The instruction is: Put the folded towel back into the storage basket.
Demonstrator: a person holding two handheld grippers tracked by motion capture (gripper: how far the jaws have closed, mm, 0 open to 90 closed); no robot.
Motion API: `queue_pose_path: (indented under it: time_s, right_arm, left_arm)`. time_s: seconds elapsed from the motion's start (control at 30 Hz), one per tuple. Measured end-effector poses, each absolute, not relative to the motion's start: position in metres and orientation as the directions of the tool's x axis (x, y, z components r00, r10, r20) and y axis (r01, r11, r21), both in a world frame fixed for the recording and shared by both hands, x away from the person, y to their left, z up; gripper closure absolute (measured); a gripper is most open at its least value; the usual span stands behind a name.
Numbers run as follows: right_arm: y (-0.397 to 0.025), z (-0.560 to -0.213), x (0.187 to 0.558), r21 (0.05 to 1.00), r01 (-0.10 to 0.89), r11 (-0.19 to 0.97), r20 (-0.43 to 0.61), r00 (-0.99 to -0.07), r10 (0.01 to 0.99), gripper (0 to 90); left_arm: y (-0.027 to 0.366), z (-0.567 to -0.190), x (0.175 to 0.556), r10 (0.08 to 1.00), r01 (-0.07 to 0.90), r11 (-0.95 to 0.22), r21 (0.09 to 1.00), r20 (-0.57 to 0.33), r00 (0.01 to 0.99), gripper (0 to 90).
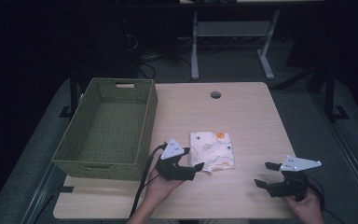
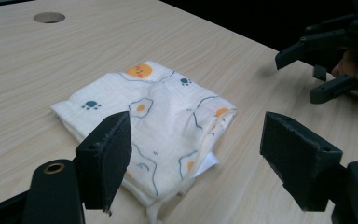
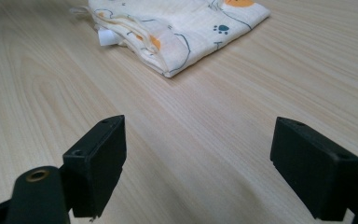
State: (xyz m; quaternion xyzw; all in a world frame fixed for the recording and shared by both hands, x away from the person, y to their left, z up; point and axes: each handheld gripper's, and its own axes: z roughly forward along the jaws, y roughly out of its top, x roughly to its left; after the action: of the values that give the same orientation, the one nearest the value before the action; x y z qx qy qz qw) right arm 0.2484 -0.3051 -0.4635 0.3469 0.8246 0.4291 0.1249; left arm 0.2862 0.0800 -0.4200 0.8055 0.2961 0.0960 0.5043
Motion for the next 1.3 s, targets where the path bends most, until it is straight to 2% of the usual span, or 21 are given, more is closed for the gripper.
queue_pose_path:
  time_s: [0.93,1.3]
  right_arm:
    - [-0.303,-0.460,0.247,0.810,0.449,0.379,0.098,-0.740,0.666,18.0]
    - [-0.303,-0.460,0.248,0.810,0.450,0.377,0.102,-0.740,0.665,18.0]
  left_arm:
    - [0.027,-0.420,0.342,0.567,0.427,-0.366,0.827,-0.166,0.807,29.9]
    - [0.015,-0.442,0.363,0.591,0.511,-0.382,0.770,-0.221,0.775,34.1]
